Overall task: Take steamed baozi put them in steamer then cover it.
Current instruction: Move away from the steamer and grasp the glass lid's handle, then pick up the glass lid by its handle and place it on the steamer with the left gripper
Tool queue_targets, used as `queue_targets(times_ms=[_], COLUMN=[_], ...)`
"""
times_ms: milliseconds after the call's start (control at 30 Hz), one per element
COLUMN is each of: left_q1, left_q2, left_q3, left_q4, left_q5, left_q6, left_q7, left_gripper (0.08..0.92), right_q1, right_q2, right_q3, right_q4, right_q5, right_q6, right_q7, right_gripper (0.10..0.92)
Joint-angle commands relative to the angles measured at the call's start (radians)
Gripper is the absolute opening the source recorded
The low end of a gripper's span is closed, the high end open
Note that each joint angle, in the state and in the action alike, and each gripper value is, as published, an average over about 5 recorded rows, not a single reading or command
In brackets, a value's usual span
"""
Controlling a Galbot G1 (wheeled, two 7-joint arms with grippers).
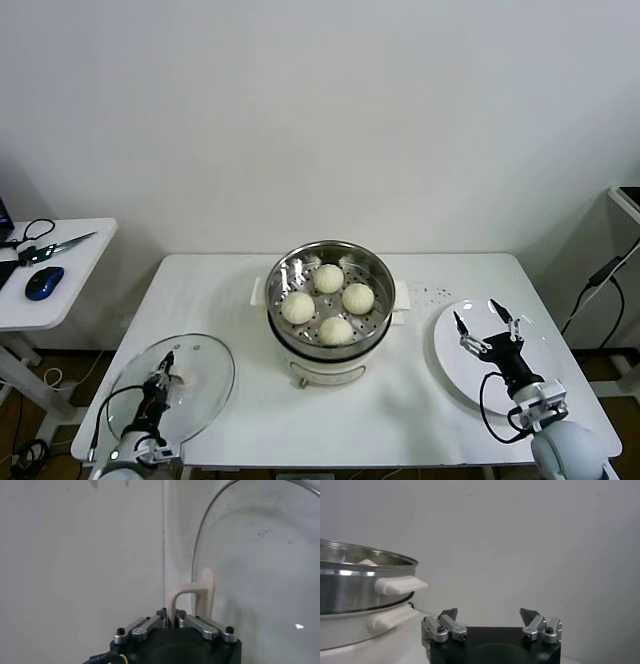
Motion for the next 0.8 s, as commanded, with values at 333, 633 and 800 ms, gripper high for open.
queue_targets(times_ms=[333,633,800], left_q1=[0.141,0.112,0.005], left_q2=[0.099,0.28,0.399], left_q3=[0.07,0.21,0.356], left_q4=[-0.423,-0.591,-0.603], left_q5=[-0.032,-0.128,-0.152], left_q6=[0.426,0.743,0.832], left_q7=[-0.027,0.033,0.077], left_gripper=[0.151,0.151,0.151], right_q1=[0.026,0.055,0.074], right_q2=[-0.002,0.003,0.003], right_q3=[-0.008,-0.021,-0.034], right_q4=[-0.036,-0.067,-0.078], right_q5=[-0.018,-0.033,-0.039], right_q6=[0.005,0.008,0.006], right_q7=[0.002,0.003,0.004], right_gripper=[0.823,0.823,0.823])
